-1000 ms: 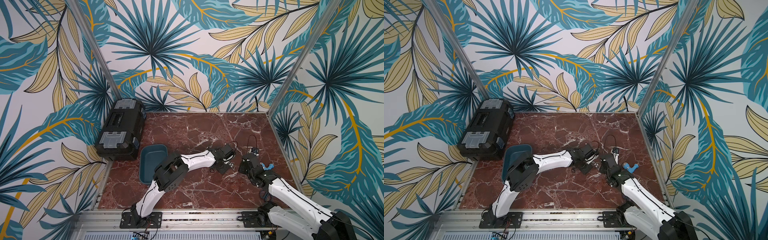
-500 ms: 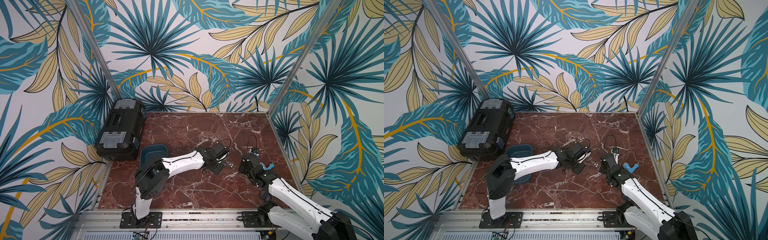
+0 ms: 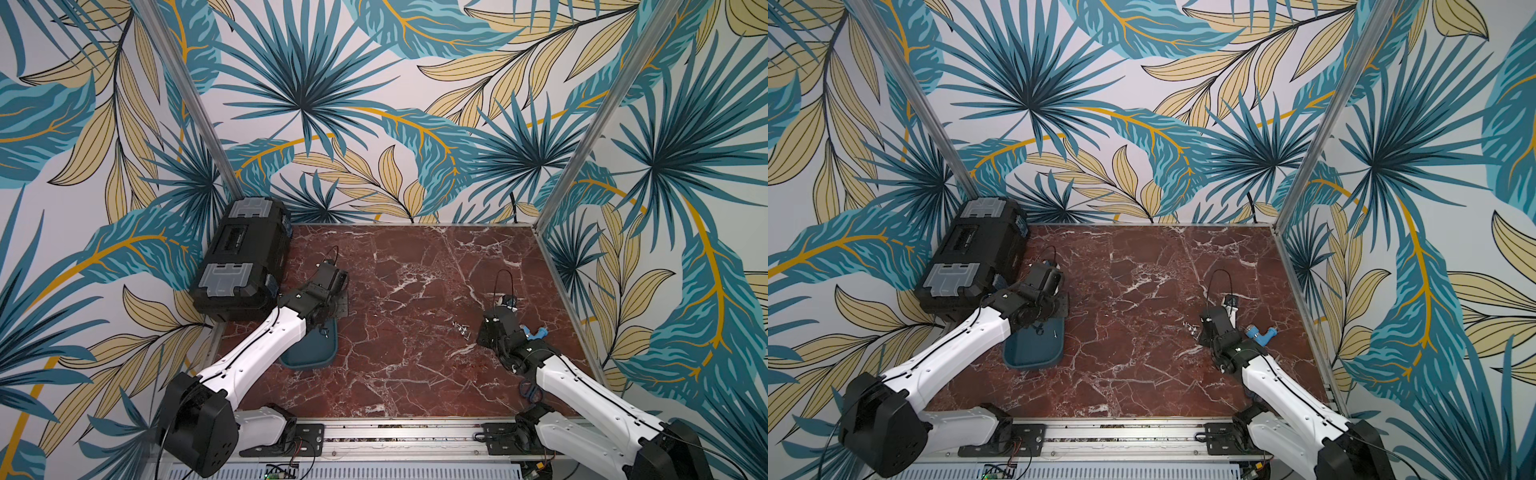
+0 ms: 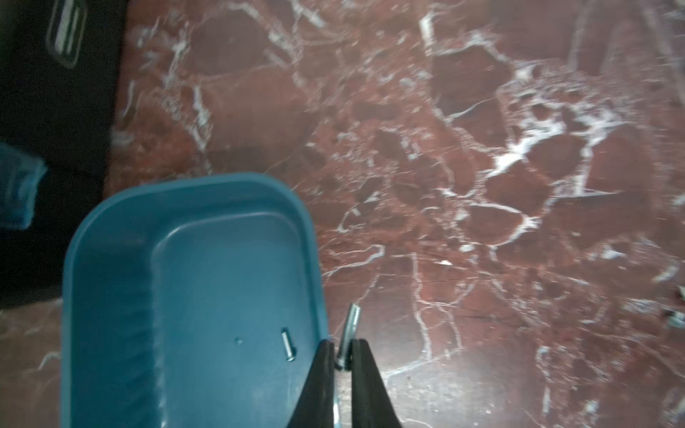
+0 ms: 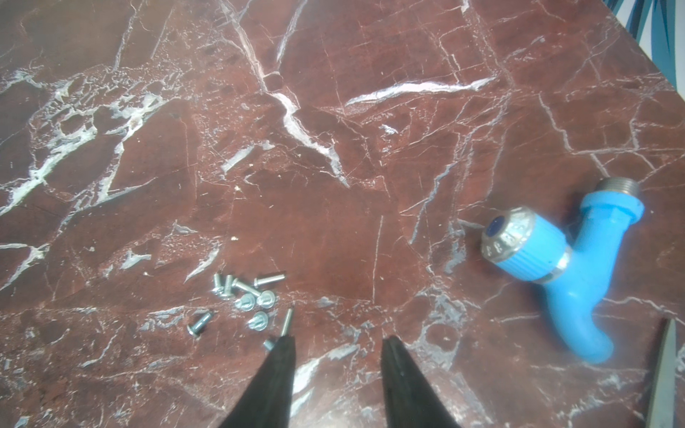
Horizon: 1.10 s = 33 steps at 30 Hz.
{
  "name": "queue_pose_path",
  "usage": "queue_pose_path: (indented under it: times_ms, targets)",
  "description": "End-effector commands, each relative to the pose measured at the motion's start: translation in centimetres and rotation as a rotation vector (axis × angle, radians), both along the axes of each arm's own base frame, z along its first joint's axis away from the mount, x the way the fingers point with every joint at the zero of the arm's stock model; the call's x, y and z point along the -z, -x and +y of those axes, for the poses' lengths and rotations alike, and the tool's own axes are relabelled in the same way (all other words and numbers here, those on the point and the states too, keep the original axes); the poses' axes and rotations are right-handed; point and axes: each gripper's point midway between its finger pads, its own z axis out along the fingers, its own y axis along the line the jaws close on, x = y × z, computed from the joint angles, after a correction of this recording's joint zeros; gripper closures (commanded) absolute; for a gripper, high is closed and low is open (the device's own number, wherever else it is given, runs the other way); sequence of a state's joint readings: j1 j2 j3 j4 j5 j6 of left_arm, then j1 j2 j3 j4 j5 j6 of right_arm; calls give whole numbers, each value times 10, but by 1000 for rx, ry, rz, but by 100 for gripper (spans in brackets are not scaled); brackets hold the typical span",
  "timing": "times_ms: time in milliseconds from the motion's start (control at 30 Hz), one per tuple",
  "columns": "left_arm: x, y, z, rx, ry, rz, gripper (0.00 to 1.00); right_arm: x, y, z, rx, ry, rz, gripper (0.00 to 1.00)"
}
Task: Put the screws on the desktop into the storage box
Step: Place the screw in the storage box.
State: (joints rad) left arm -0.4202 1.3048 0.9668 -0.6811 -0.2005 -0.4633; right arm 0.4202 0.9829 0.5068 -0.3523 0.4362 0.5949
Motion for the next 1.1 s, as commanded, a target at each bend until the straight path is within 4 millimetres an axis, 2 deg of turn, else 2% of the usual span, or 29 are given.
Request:
queue_pose_path:
  times_ms: [0, 133, 333, 533, 633, 700, 833, 933, 1067]
  targets:
    - [40, 7, 19, -71, -34, 123, 100, 2, 0, 0, 4, -9, 4, 57]
    - [67, -4, 16, -77, -8, 181, 100, 2, -1, 0, 5, -8, 4, 57]
    - [92, -17, -13, -2, 93, 233, 100, 3, 0, 0, 6, -8, 6, 56]
    - [83, -16, -36, 68, 189, 198, 100, 3, -1, 0, 5, -7, 7, 56]
    - [84, -13, -36, 78, 178, 209, 100, 3, -1, 0, 6, -6, 10, 56]
    - [86, -12, -29, 68, 133, 219, 100, 4, -1, 1, 4, -5, 12, 56]
    - [81, -11, -14, 38, 56, 237, 46, 3, -1, 1, 5, -7, 11, 53]
    - [62, -8, -6, 29, 21, 219, 18, 4, -1, 1, 4, -4, 14, 49]
    - [22, 0, -1, 26, 33, 174, 16, 4, -2, 2, -4, -3, 20, 46]
